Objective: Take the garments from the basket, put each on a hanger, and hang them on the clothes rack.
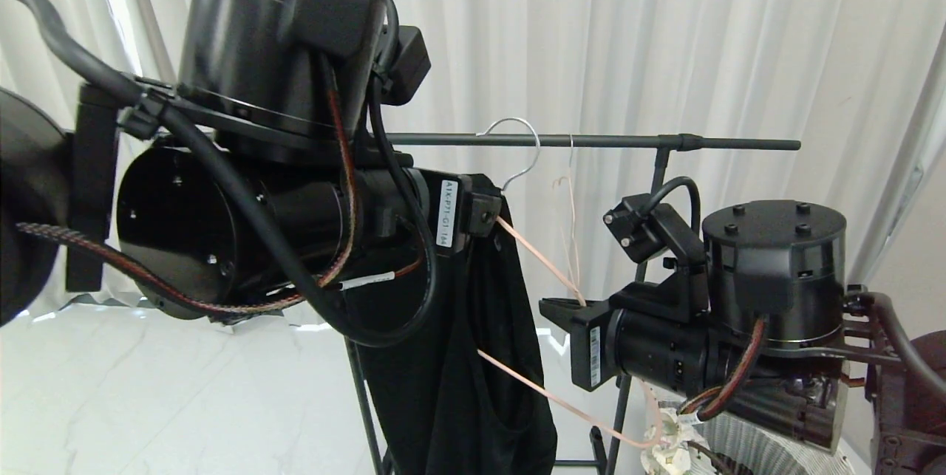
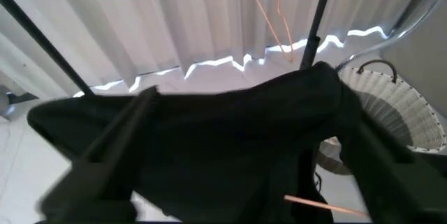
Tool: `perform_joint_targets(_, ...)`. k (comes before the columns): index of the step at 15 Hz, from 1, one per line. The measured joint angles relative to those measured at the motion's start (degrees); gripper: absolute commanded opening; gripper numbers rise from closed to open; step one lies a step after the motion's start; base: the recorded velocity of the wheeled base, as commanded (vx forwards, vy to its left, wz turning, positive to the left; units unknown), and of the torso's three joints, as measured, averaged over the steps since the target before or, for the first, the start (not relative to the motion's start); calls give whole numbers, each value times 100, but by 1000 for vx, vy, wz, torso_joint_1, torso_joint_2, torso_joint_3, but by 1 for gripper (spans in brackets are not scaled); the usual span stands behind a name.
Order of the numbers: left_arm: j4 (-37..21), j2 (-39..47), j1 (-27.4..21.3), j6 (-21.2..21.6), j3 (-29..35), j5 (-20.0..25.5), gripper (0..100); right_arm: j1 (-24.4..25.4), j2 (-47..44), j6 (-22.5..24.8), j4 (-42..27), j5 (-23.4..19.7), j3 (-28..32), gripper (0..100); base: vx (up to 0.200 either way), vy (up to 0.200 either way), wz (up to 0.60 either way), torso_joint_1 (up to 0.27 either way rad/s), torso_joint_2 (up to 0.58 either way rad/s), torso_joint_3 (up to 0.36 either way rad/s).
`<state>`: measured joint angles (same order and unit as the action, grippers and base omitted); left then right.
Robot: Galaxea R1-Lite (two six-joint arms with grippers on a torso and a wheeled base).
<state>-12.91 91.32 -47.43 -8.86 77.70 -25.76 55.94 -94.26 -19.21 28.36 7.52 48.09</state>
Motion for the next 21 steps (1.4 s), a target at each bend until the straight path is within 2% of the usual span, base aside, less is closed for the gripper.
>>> perform_joint_targets(4,-4,-152,22,9,-45,-2,100,-223,5,35,377,22,-22,0,0,0,0,0,0,0)
perform_joint_targets(7,-2,-227,24,106,-37,-5,100,-316,7,44,577,200,-38,0,0,0,0,0,0,0)
perform_joint_targets(12,-4,-325,15,666,-74,17,100,-352,10,68,818,218,-79,0,0,0,0,0,0,0)
perform_joint_targets(15,-2,-513,15,951,-419,105,100,-433,96,446,897,197,-336,0,0,0,0,0,0,0)
perform_joint_targets(16,-4,-660,17,1080,-649,288,100,-471,158,627,980,176,-532,0,0,0,0,0,0,0)
perform_joint_targets(18,-4,-1136,37,1477,-1309,937,100,-525,316,903,1358,22,-1014,0,0,0,0,0,0,0)
perform_joint_targets(21,43,-1936,363,2082,-2330,2144,100,-542,658,1662,1759,-528,-1993,0,0,0,0,0,0,0)
